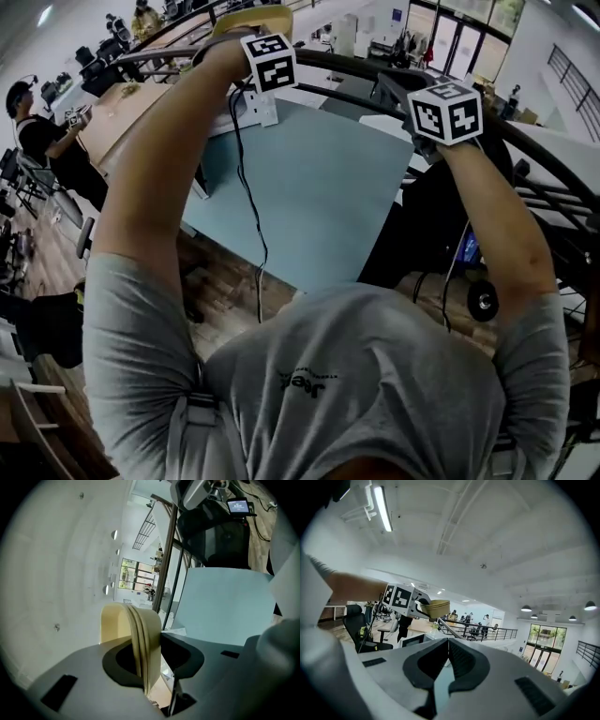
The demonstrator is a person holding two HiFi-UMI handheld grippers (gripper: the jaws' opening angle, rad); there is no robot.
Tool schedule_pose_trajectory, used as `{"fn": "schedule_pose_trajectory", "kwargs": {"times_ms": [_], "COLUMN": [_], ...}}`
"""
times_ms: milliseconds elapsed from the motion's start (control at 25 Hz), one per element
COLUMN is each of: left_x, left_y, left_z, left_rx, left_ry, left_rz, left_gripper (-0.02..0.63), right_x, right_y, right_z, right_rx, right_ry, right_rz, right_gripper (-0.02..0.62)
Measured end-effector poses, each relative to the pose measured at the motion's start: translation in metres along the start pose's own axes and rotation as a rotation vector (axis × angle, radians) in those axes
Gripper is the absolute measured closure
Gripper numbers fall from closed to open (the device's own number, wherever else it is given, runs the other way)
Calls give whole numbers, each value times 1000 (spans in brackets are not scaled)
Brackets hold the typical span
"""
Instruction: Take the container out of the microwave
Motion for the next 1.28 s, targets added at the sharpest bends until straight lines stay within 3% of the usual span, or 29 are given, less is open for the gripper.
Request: {"fn": "schedule_pose_trajectory", "kwargs": {"times_ms": [280, 480, 840, 1080, 1280], "left_x": [-33, -52, -76, -142, -201], "left_y": [75, 109, 167, 170, 179], "left_z": [-28, -24, 14, 32, 50], "left_rx": [-95, -172, -376, -525, -587], "left_ry": [-17, -45, -69, -100, -179], "left_rz": [54, 90, 287, 376, 432], "left_gripper": [474, 474, 474, 474, 474], "right_x": [-17, -22, -41, -13, -1], "right_y": [-21, -28, -53, -95, -130], "right_z": [-64, -78, -66, -38, -25], "right_rx": [28, 46, 88, 91, 117], "right_ry": [-87, -149, -307, -411, -471], "right_rz": [27, 63, 107, 142, 216], "right_gripper": [577, 577, 577, 577, 577]}}
Point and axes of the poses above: the fingertips, and each gripper's own axes: z forward along the fingers, x to its left, y out of its top, the point moved 4 cm from there along -z, backward along the fingers, and after that the axes turned 4 degrees about -x, right-handed, at the moved point
